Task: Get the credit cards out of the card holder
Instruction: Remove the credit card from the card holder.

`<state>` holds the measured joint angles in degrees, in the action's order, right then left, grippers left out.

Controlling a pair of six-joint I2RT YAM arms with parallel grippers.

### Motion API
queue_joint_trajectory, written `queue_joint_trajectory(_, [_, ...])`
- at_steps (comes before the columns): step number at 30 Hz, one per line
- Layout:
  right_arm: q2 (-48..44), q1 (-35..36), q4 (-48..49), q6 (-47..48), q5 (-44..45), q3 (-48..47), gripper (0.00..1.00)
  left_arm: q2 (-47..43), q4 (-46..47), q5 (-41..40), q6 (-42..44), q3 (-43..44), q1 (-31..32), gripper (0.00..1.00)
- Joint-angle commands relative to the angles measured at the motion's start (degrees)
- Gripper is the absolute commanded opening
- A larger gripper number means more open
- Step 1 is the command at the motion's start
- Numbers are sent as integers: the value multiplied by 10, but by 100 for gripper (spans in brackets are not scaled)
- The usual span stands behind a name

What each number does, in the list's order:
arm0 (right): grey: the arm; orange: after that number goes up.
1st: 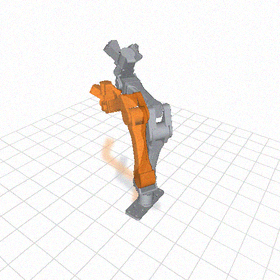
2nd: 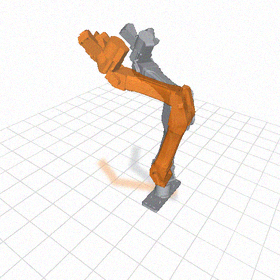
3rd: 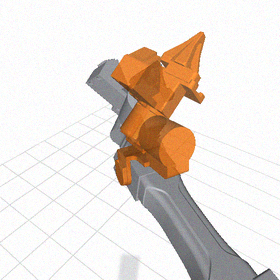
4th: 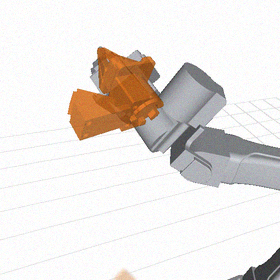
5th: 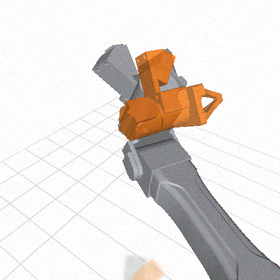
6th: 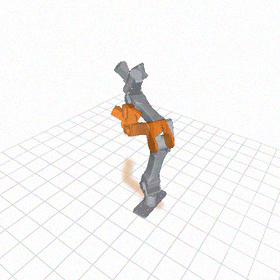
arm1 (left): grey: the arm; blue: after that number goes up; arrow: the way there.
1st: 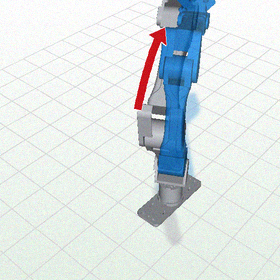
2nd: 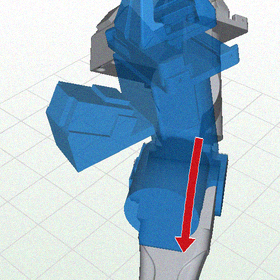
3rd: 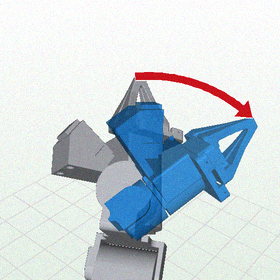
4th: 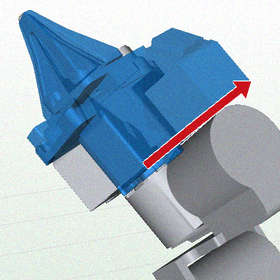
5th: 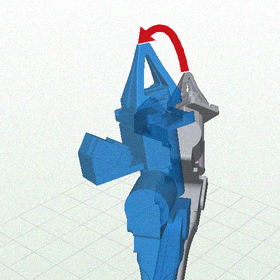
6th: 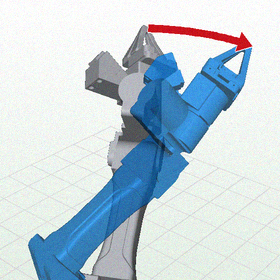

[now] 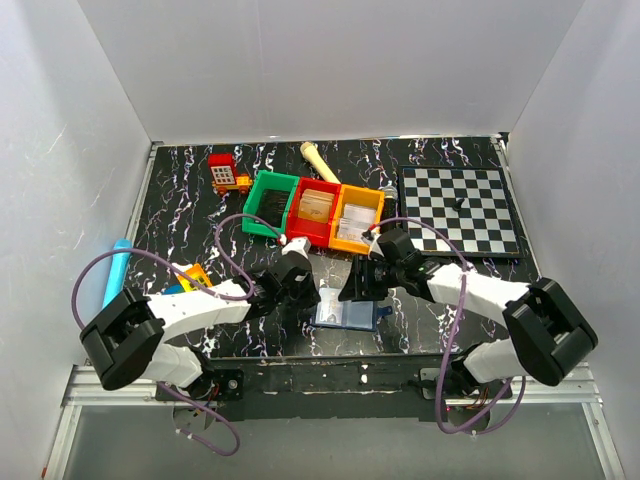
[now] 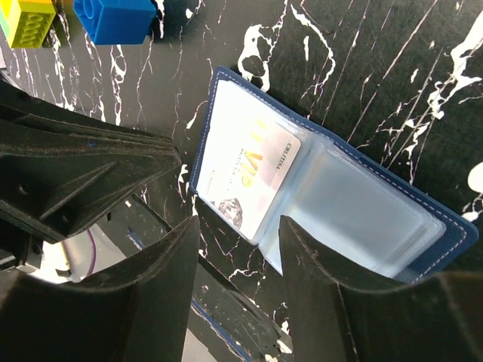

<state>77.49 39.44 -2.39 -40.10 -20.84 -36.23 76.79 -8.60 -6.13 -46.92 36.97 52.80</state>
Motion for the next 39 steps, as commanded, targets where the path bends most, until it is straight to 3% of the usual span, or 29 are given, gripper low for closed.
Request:
queue_joint_trajectory(1, [27,0,53,-22,-17,-10,53,19,20,10,10,3,-2,0])
queue_joint_trajectory(23, [105,1,110,-40,-25,10,50,62,38,16,-4,-13,-2,0])
queue_joint_trajectory(39, [107,1,133,-56,-35,27,47,74,49,26,-14,-31,-2,0])
